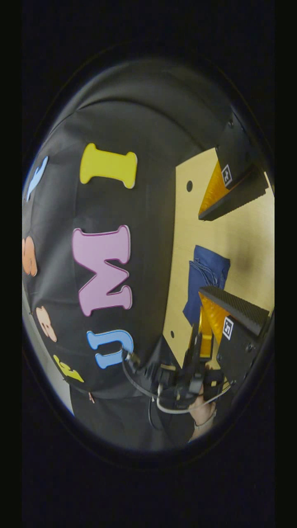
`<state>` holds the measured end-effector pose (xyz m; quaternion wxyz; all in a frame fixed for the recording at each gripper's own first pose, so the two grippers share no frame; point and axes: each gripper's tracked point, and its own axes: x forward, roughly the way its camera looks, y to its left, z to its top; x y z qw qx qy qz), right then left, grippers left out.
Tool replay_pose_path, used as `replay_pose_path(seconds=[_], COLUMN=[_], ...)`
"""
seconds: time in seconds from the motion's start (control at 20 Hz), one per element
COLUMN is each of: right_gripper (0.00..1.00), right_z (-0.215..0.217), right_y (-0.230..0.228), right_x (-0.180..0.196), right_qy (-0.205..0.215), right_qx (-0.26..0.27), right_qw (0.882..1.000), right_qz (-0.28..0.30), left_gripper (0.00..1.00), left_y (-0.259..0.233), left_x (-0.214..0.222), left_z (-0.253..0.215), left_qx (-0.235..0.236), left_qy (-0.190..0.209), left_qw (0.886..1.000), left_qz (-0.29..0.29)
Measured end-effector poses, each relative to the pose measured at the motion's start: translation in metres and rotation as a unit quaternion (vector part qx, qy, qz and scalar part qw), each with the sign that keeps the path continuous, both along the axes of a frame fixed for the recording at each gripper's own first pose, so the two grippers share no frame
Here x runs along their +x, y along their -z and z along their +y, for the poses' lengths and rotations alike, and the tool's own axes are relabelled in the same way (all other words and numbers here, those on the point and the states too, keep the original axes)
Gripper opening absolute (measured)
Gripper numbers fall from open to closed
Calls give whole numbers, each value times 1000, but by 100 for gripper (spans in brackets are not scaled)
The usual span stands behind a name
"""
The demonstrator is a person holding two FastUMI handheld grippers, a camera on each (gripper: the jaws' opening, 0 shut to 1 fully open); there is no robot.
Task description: Grasp the waist and the cuffs of the jeans and fold them to make the two legs overlap; first hold the waist and fold one-third of the jeans toward the cuffs, then hold the cuffs and fold the remaining one-third in the same direction to finish folding.
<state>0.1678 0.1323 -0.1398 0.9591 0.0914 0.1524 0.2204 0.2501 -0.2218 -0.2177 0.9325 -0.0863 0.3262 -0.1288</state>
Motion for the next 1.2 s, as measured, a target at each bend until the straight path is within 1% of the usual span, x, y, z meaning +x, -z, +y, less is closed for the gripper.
replay_pose_path(seconds=[0.1, 0.2, 0.25, 0.35, 0.4, 0.45, 0.5, 0.55, 0.6, 0.75, 0.8, 0.85, 0.9, 1.0, 1.05, 1.1, 1.15, 1.2], right_gripper=[98, 98, 100, 100, 97, 98, 98, 79, 96, 96, 96, 96, 96, 96, 97, 97, 97, 97], right_z=[-2, -6, -4, -12, -14, -17, -20, -23, -24, -25, -26, -25, -21, -22, -23, -25, -29, -29], right_y=[-29, -63, -81, -114, -129, -142, -153, -163, -168, -178, -180, -182, -183, -180, -177, -176, -175, -174], right_x=[-22, -50, -64, -91, -104, -115, -130, -141, -151, -173, -181, -186, -191, -196, -197, -198, -199, -197], right_qy=[23, 44, 50, 69, 77, 86, 96, 105, 113, 124, 126, 125, 122, 122, 121, 122, 125, 127], right_qx=[8, 13, 17, 13, 11, 9, 10, 11, 14, 20, 18, 19, 22, 20, 18, 15, 10, 7], right_qw=[999, 998, 996, 992, 990, 987, 985, 983, 981, 978, 977, 976, 976, 977, 978, 978, 977, 977], right_qz=[-22, -48, -66, -102, -118, -132, -145, -152, -156, -169, -174, -177, -178, -173, -170, -170, -171, -171], left_gripper=[96, 96, 96, 96, 96, 96, 96, 96, 96, 96, 91, 91, 95, 96, 92, 96, 92, 96], left_y=[-52, -96, -115, -152, -168, -190, -207, -223, -234, -263, -270, -277, -283, -288, -289, -288, -287, -284], left_x=[-39, -82, -103, -144, -163, -191, -209, -225, -234, -252, -256, -256, -257, -262, -264, -264, -262, -259], left_z=[14, 29, 33, 43, 47, 52, 57, 63, 68, 79, 83, 86, 88, 87, 85, 84, 83, 86], left_qx=[8, 18, 20, 21, 21, 25, 31, 40, 47, 63, 70, 75, 79, 76, 71, 68, 70, 75], left_qy=[-8, -23, -33, -50, -55, -60, -65, -74, -85, -122, -130, -134, -138, -139, -138, -137, -134, -134], left_qw=[998, 993, 990, 983, 979, 974, 970, 966, 961, 943, 938, 934, 931, 930, 930, 930, 930, 932], left_qz=[-60, -112, -135, -175, -194, -217, -231, -245, -258, -302, -313, -322, -328, -332, -333, -335, -335, -330])
